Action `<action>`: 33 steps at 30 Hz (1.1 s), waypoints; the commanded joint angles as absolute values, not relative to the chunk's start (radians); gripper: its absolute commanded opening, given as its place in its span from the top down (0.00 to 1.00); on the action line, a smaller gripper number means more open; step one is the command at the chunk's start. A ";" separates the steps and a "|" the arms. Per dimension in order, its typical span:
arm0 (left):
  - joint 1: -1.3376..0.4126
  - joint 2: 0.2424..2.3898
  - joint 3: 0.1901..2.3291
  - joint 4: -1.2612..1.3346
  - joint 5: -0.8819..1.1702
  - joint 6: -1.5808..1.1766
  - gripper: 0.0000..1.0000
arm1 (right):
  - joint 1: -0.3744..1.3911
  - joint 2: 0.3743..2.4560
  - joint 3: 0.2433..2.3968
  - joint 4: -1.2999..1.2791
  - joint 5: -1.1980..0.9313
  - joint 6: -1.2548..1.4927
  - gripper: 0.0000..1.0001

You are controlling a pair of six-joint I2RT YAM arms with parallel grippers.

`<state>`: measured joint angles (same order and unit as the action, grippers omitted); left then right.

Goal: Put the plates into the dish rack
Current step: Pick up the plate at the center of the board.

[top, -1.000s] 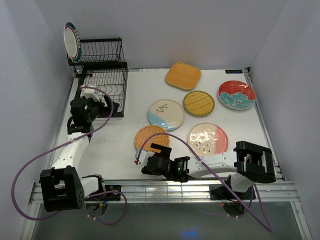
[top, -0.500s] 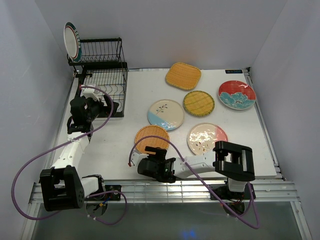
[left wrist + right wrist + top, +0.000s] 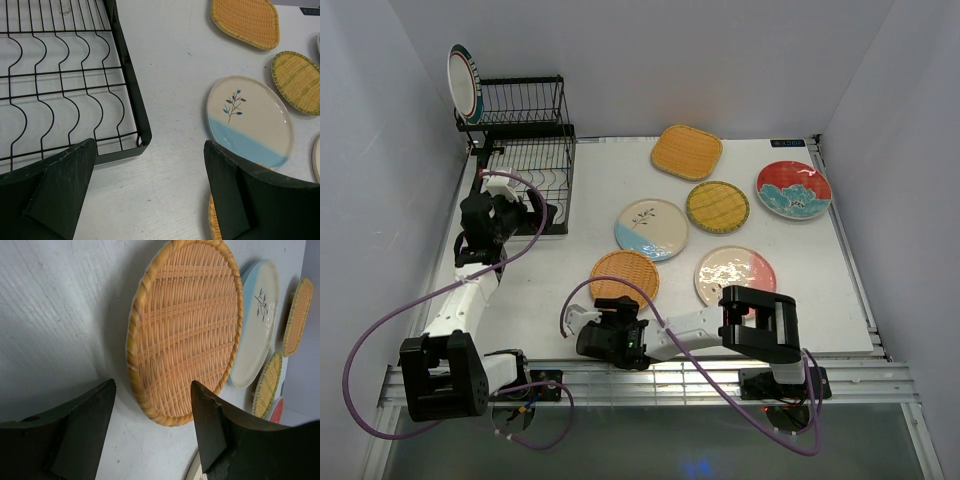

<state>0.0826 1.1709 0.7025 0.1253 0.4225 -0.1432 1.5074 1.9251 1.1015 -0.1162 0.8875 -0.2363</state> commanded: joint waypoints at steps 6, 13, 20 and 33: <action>0.080 1.173 0.747 0.110 0.419 -0.135 0.02 | 1.513 2.028 1.173 -0.192 0.894 -0.241 0.46; 0.080 1.173 0.749 0.110 0.416 -0.130 0.02 | 1.513 2.082 1.216 -0.236 0.890 -0.232 0.61; 0.080 1.173 0.749 0.109 0.416 -0.130 0.02 | 1.514 2.079 1.215 -0.242 0.890 -0.227 0.81; 0.080 1.246 0.807 0.040 0.561 -0.234 0.02 | 1.546 1.800 0.979 0.197 0.877 -0.366 0.92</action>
